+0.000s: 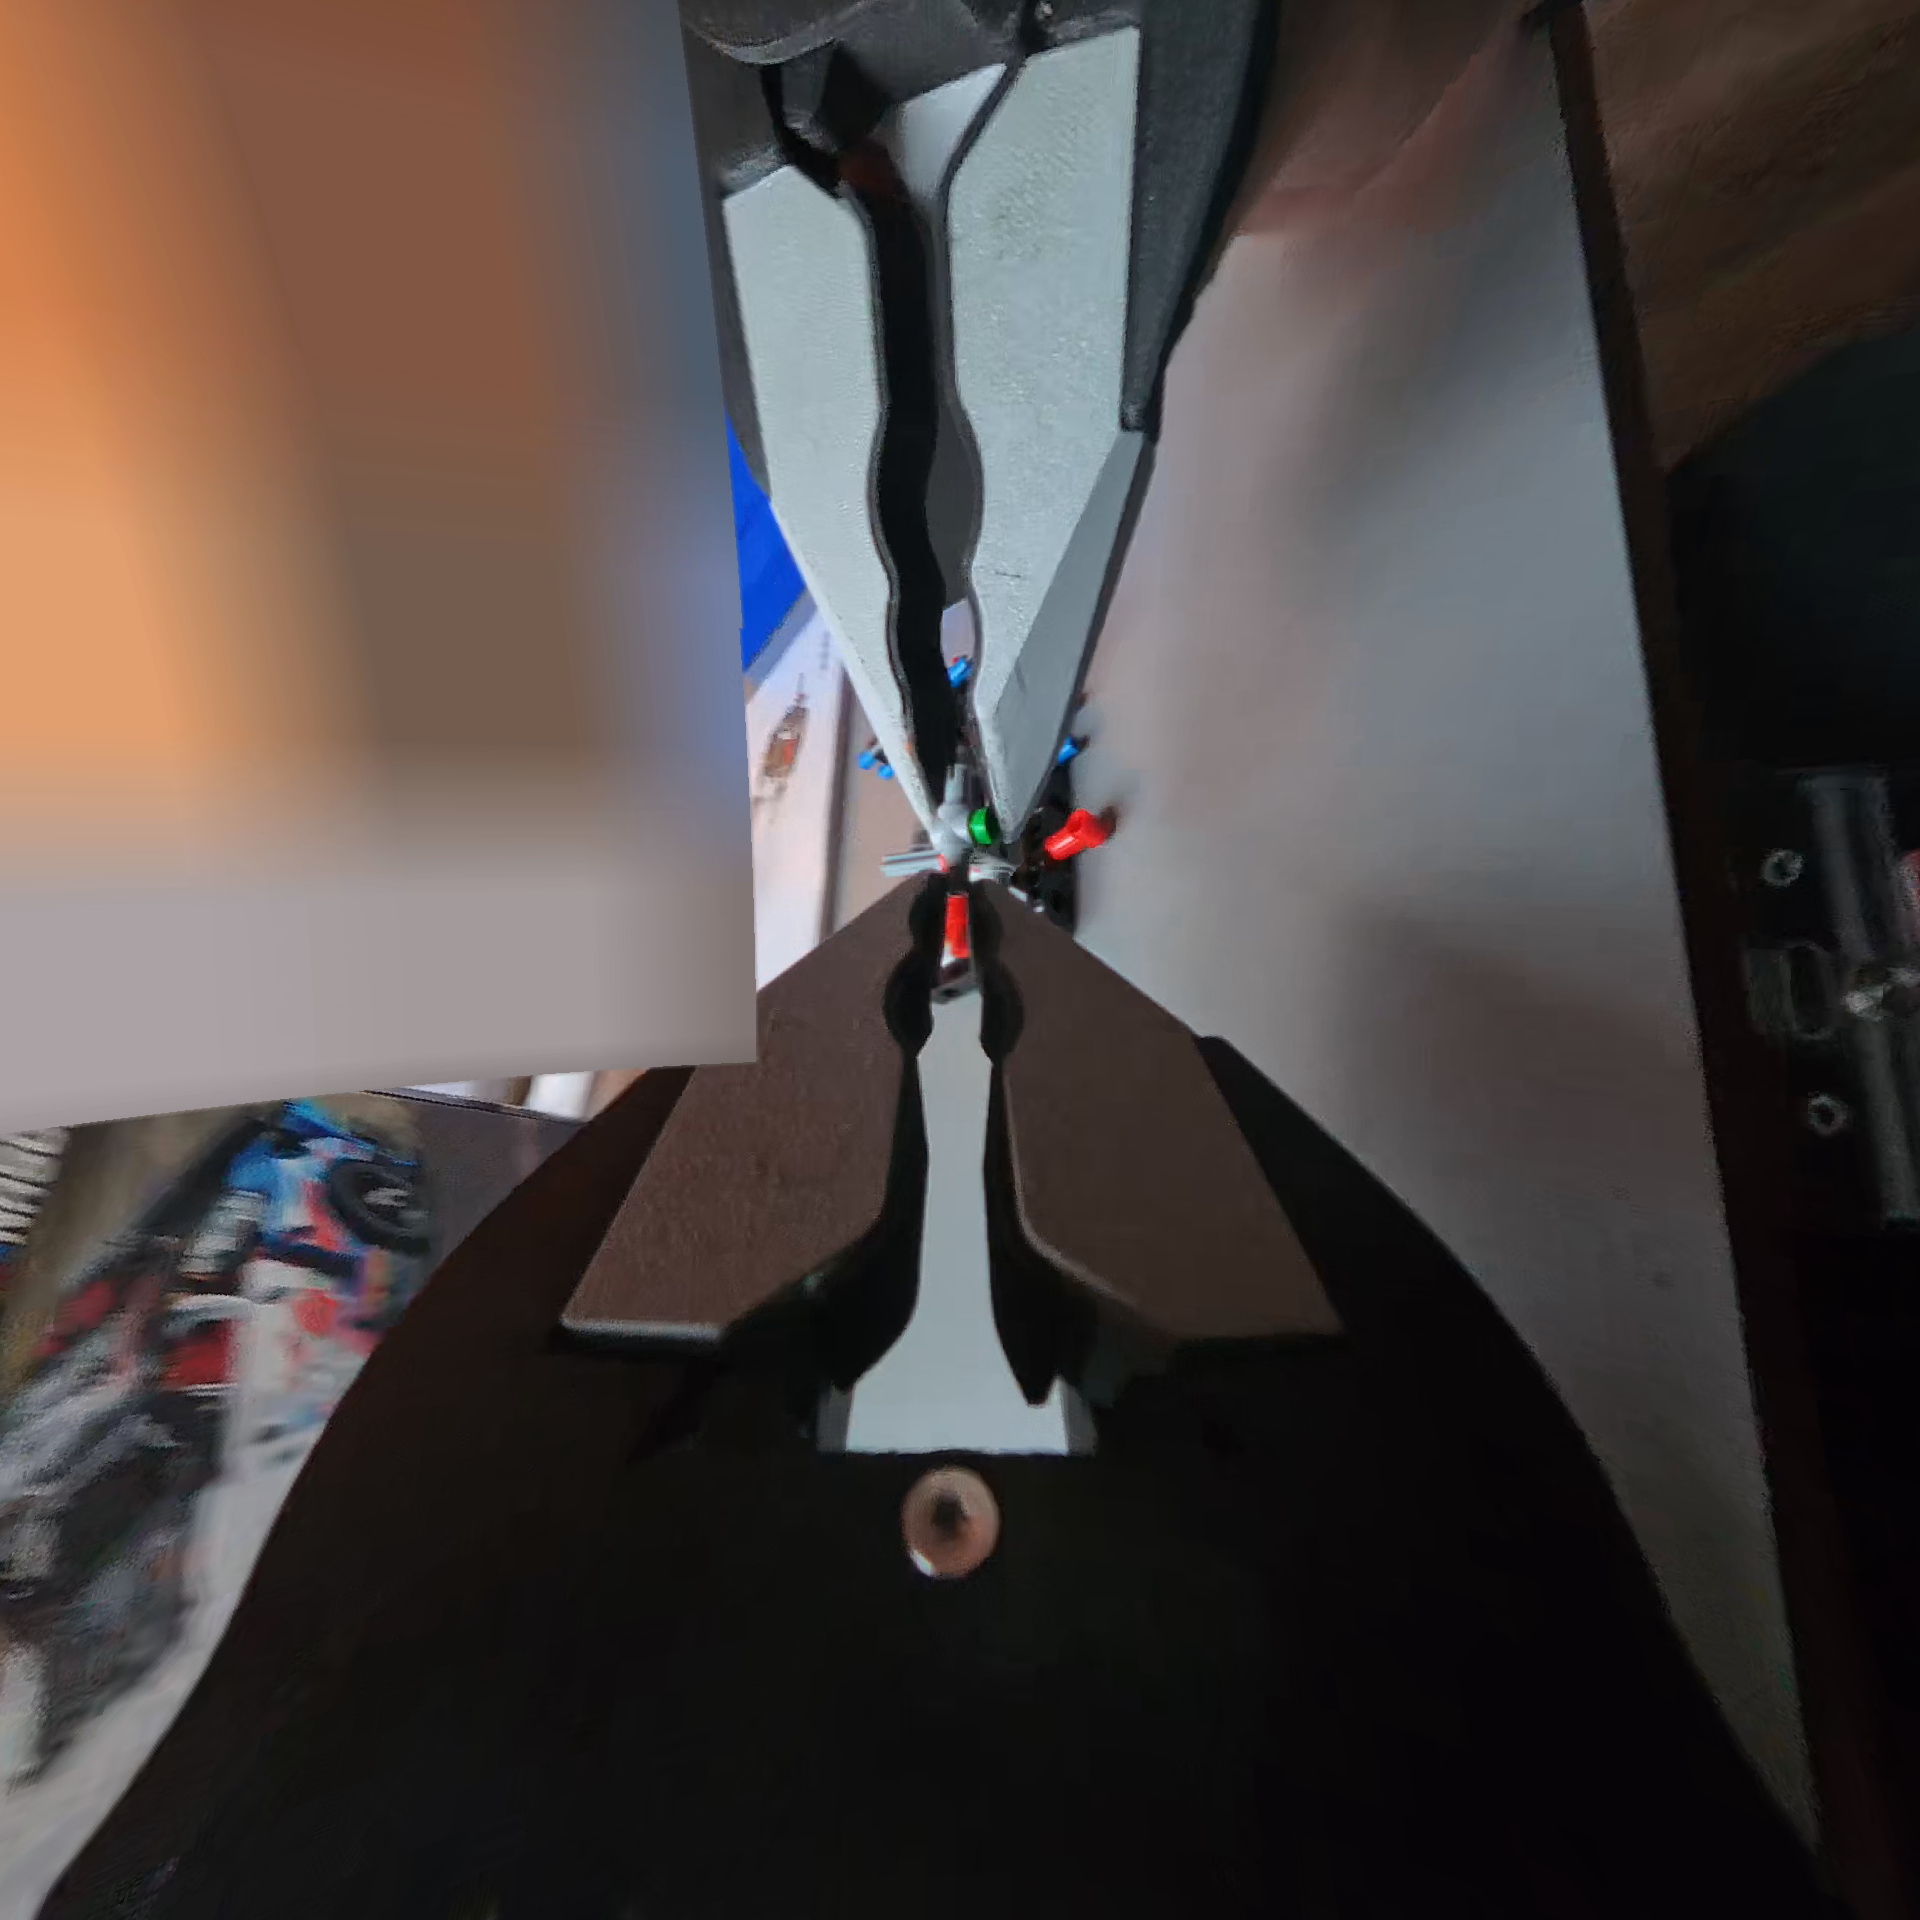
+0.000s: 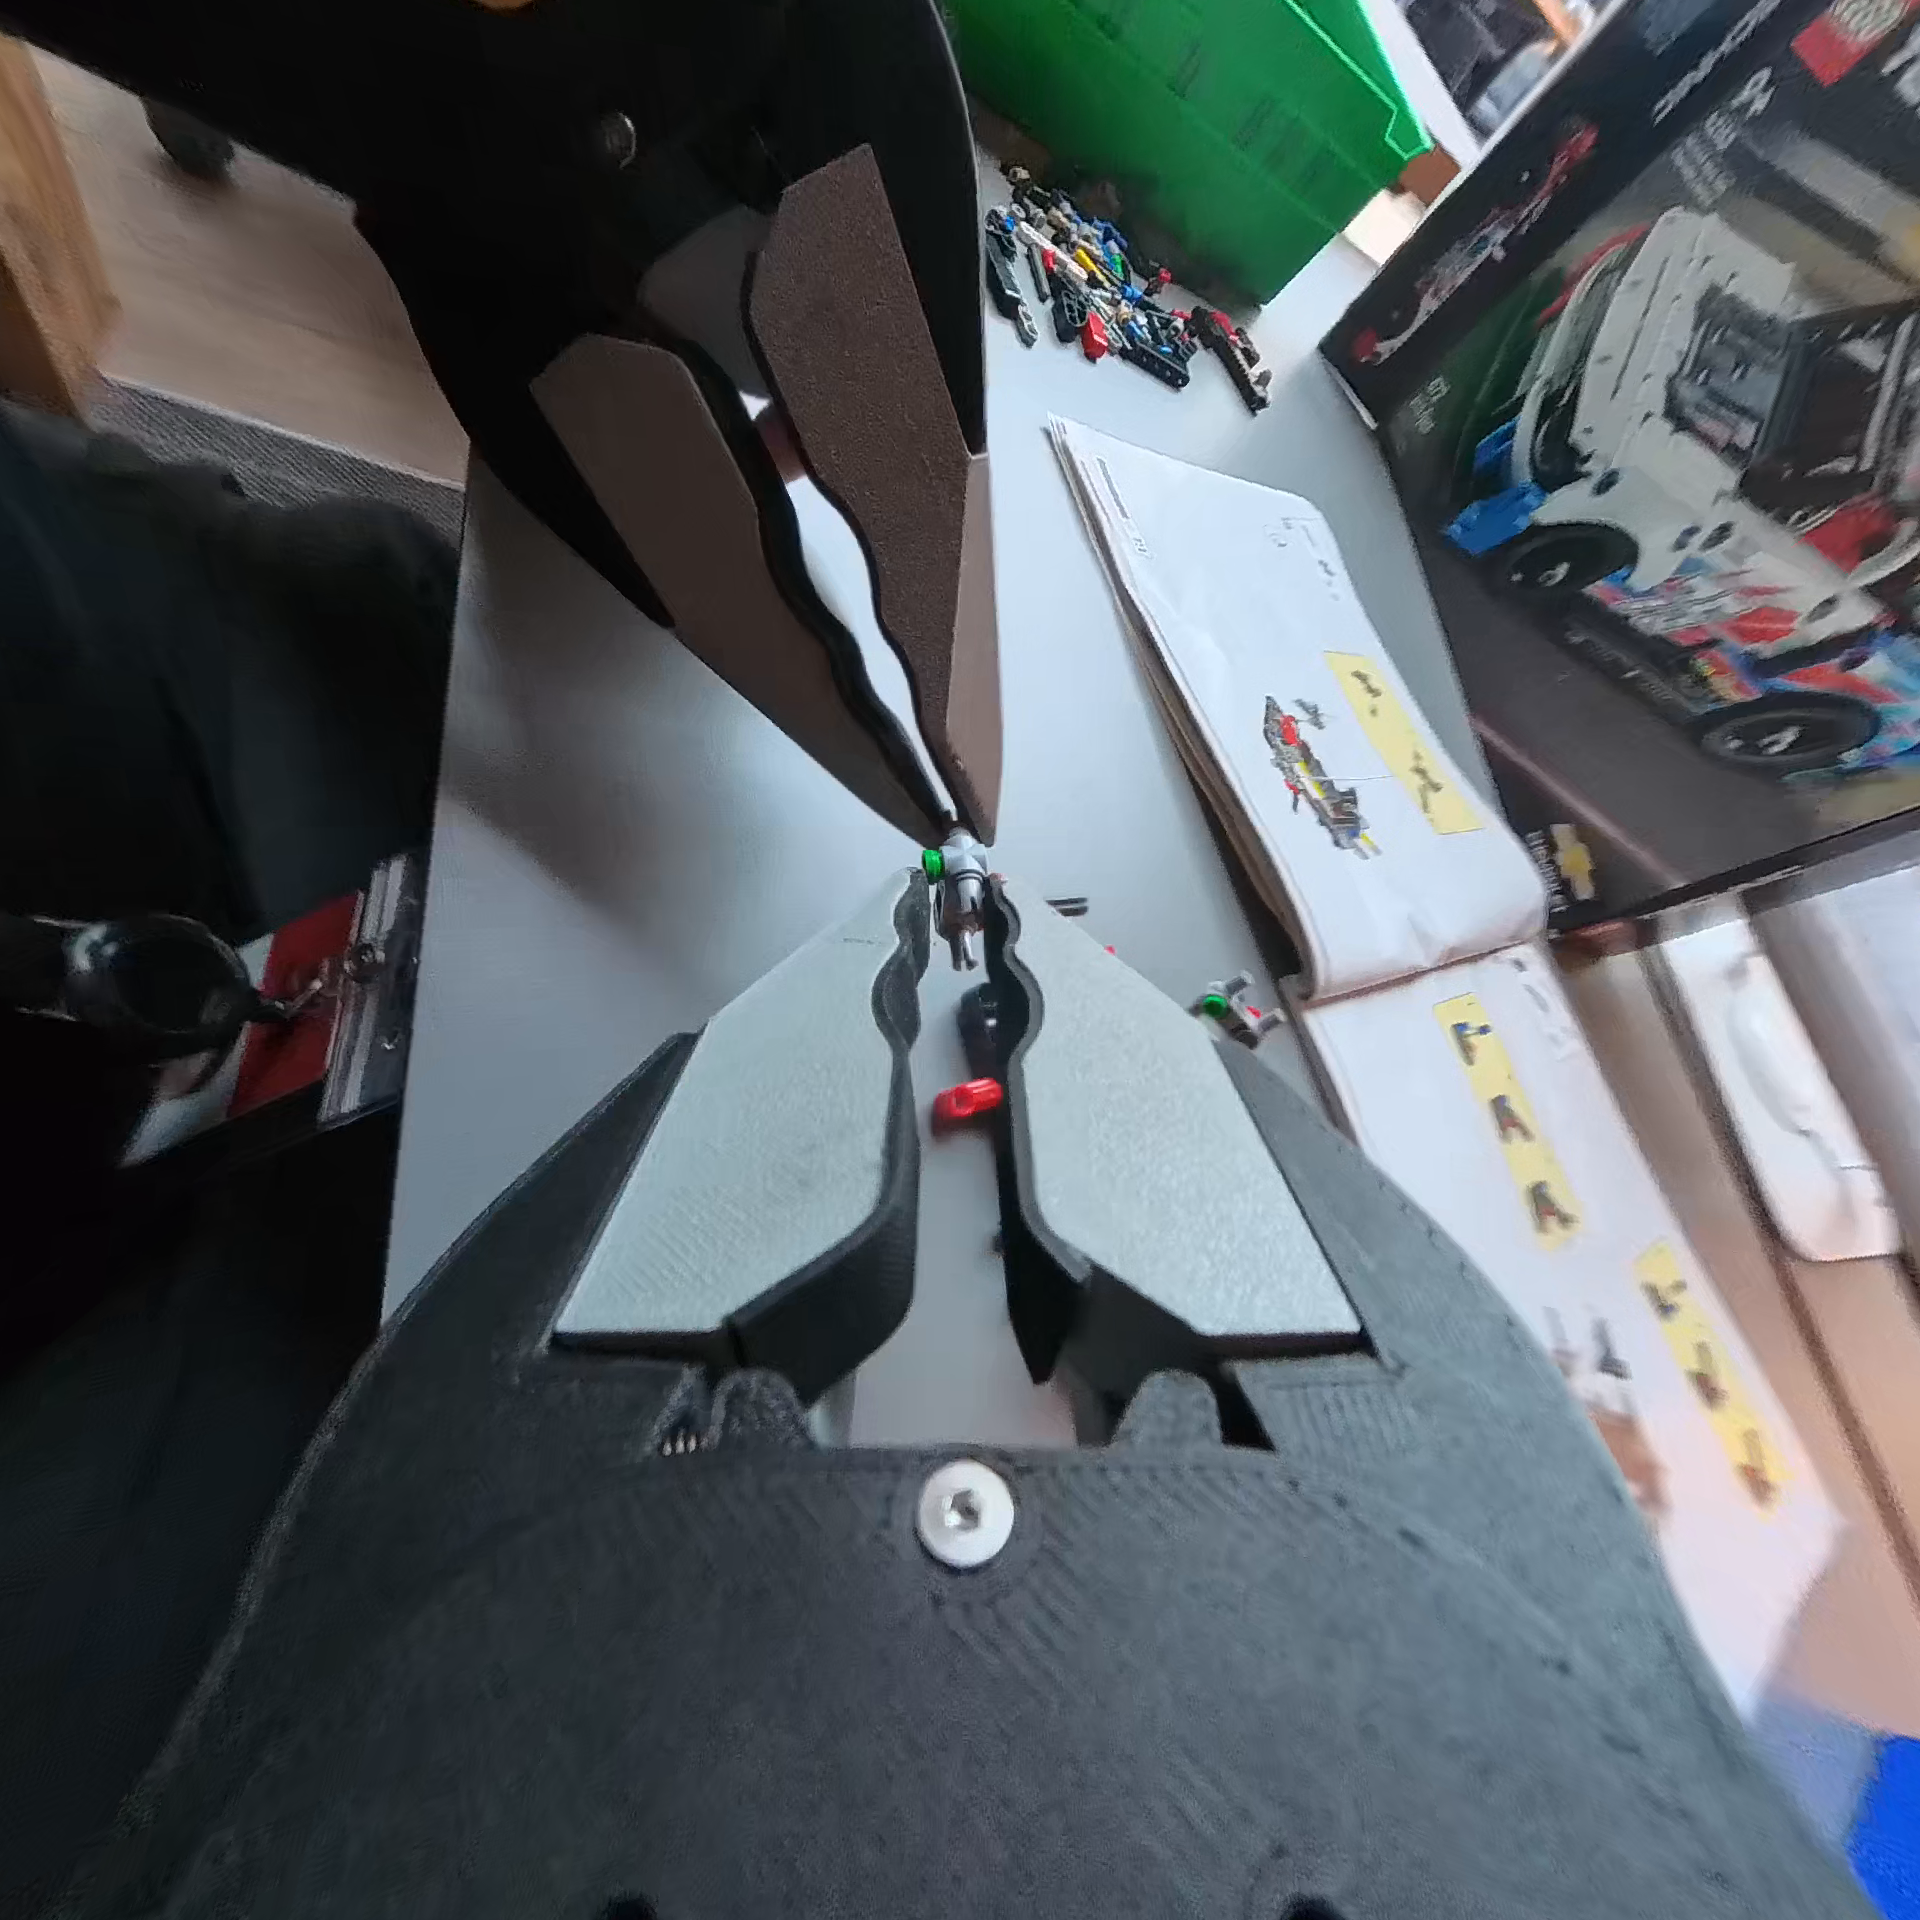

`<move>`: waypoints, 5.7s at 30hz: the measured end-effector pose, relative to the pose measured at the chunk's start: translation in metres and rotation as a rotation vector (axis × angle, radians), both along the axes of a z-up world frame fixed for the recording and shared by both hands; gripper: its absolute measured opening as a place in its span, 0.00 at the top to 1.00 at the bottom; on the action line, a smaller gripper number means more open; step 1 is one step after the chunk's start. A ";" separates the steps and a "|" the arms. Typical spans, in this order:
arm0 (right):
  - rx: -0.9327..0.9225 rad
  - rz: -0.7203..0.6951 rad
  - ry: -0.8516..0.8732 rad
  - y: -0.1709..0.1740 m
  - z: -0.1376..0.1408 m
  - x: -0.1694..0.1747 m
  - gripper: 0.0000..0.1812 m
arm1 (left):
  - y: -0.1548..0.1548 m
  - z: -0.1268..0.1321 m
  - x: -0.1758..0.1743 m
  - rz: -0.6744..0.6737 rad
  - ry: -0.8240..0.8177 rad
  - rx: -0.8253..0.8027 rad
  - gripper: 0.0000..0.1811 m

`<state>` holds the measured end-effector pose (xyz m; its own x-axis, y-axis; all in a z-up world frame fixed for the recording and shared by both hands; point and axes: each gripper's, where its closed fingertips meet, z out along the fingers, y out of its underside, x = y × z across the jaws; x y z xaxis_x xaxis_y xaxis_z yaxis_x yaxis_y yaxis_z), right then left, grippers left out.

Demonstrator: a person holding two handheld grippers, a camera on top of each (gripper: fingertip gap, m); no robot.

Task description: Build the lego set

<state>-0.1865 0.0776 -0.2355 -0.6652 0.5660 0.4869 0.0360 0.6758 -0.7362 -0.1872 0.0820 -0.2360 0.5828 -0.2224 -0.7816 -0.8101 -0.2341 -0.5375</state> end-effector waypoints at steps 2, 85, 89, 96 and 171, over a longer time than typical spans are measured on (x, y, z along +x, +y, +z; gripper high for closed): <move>-0.121 -0.014 -0.036 0.003 0.005 -0.006 0.95 | 0.003 0.001 -0.005 0.004 -0.206 -0.027 0.99; -1.075 0.036 -1.077 0.000 0.003 -0.006 0.88 | -0.002 0.013 -0.001 -0.085 -0.363 -0.041 0.98; -1.058 0.030 -1.033 0.000 0.004 -0.006 0.88 | -0.003 0.011 -0.001 -0.079 -0.391 -0.049 0.96; -0.914 0.096 -0.723 -0.003 0.026 -0.006 0.88 | -0.012 0.013 -0.014 -0.049 -0.638 -0.093 0.91; -0.943 -0.135 -0.778 0.021 0.007 -0.022 0.88 | -0.002 0.000 -0.012 -0.084 -0.576 -0.096 0.87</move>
